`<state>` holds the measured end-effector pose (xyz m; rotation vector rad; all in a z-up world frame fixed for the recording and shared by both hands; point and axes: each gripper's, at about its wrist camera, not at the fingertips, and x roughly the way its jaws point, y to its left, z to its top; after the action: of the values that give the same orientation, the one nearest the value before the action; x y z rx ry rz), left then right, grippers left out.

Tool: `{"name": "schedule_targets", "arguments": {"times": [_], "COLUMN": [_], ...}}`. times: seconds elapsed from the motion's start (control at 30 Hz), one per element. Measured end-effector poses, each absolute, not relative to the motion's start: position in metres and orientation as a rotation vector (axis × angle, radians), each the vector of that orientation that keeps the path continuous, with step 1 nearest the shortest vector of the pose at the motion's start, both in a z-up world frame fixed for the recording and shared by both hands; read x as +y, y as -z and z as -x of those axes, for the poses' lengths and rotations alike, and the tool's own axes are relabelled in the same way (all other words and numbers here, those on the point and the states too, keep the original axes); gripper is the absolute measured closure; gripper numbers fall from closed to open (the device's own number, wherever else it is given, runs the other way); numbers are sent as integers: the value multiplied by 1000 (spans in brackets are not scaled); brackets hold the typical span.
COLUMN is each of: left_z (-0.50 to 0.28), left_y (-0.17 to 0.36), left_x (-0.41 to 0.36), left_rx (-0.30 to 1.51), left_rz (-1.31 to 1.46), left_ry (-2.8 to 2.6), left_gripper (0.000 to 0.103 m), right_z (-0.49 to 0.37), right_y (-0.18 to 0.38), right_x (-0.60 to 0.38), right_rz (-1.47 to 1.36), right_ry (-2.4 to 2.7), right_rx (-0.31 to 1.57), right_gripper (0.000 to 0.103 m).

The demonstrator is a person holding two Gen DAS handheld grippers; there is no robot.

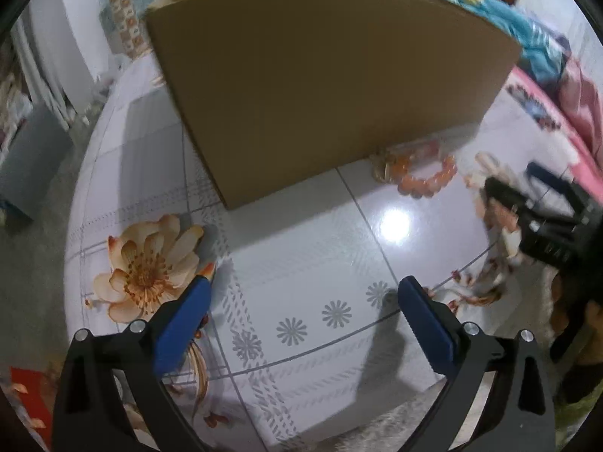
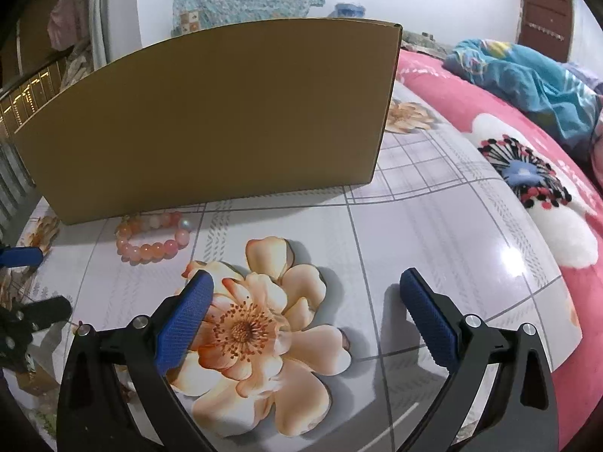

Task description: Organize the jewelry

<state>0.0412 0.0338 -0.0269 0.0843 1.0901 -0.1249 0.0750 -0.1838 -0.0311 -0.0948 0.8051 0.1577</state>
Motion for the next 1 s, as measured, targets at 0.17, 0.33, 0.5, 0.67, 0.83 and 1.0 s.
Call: {"name": "schedule_targets", "arguments": {"times": [0.17, 0.33, 0.5, 0.67, 0.83, 1.0], "left_z": [-41, -40, -40, -45, -48, -60], "left_y": [28, 29, 28, 27, 25, 23], "left_x": [33, 34, 32, 31, 29, 28], "left_rx": [1075, 1064, 1091, 1110, 1121, 1144], "left_rz": [-77, -74, -83, -94, -93, -97], "left_ry": [122, 113, 118, 134, 130, 132], "left_gripper": [5, 4, 4, 4, 4, 4], "right_z": [-68, -61, -60, -58, -58, -49], "right_y": [33, 33, 32, 32, 32, 33], "right_x": [-183, -183, -183, -182, -179, -173], "right_rz": [78, 77, 78, 71, 73, 98], "right_ry": [-148, -159, -161, -144, -127, -202], "right_rx": [760, 724, 726, 719, 733, 716], "right_gripper": [8, 8, 8, 8, 8, 8]}}
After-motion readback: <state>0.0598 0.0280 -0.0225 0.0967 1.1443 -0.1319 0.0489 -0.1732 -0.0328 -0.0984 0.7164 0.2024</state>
